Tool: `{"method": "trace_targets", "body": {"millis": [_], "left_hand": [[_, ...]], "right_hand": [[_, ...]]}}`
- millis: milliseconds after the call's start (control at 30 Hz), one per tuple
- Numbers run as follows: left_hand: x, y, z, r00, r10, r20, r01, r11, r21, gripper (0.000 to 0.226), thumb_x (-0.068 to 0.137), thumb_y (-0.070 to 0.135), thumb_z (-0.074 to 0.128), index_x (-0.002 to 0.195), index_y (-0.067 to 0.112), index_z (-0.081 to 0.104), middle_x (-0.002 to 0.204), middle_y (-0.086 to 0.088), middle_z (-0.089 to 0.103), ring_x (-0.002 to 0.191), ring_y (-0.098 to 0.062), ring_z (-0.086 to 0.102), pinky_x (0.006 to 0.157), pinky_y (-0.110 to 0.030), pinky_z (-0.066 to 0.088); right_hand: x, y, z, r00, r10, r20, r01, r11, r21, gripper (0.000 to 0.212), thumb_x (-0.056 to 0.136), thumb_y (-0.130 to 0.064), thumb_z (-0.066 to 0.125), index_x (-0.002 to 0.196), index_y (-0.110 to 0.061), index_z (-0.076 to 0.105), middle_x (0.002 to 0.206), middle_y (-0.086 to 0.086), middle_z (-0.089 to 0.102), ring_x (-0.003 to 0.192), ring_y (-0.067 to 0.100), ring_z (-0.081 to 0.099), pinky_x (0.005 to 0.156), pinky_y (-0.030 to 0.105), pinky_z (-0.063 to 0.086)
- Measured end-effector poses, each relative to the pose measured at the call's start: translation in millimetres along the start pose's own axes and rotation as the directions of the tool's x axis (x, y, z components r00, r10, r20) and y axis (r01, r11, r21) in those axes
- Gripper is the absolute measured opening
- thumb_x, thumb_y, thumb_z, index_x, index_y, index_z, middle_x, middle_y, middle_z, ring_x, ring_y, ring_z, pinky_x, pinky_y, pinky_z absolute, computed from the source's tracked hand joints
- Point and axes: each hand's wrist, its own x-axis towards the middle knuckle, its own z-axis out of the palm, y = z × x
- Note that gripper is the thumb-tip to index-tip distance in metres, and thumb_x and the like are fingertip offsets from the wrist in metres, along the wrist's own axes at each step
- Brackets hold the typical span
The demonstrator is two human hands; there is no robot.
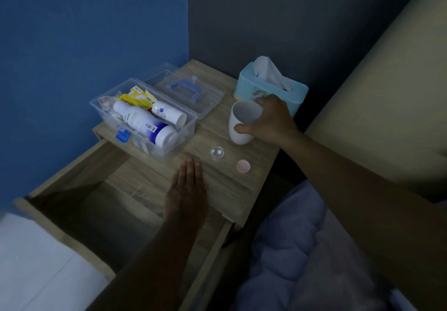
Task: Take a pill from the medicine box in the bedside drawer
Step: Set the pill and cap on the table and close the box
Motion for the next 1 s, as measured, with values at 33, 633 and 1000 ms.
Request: {"method": "trace_targets", "body": {"millis": [33,633,1000], "left_hand": [[0,0,0,1.000,-0.004,0.000,0.004,1.000,-0.006,0.062,0.104,0.035,0.015,0.156,0.006,-0.004,0.164,-0.018,-0.006,0.153,-0.029,-0.002,0.124,-0.042,0.005],[3,-5,3,1.000,0.011,-0.010,-0.012,0.995,-0.104,0.063,0.104,0.031,0.023,0.156,0.008,-0.003,0.165,-0.015,-0.005,0.153,-0.027,-0.002,0.124,-0.039,0.004],[-42,-69,-40,0.929,-0.318,-0.187,0.183,0.837,-0.516,0.033,0.093,0.027,0.048,0.124,0.025,0.058,0.123,0.000,0.061,0.102,-0.013,0.060,0.086,-0.036,0.055]], "right_hand": [[-3,-1,2,1.000,-0.010,0.015,0.010,1.000,-0.006,0.083,0.058,-0.049,0.089,0.125,-0.008,0.062,0.124,0.007,0.062,0.114,0.022,0.060,0.093,0.039,0.054],[-13,4,18,0.996,0.074,0.057,-0.073,0.997,-0.020,0.100,0.057,-0.047,0.092,0.138,-0.009,0.048,0.132,0.008,0.048,0.116,0.022,0.053,0.087,0.031,0.046],[-45,-73,44,0.973,-0.168,-0.156,0.197,0.962,0.192,0.068,0.084,-0.039,0.074,0.141,-0.019,0.042,0.135,0.007,0.055,0.123,0.021,0.055,0.094,0.030,0.046]]}}
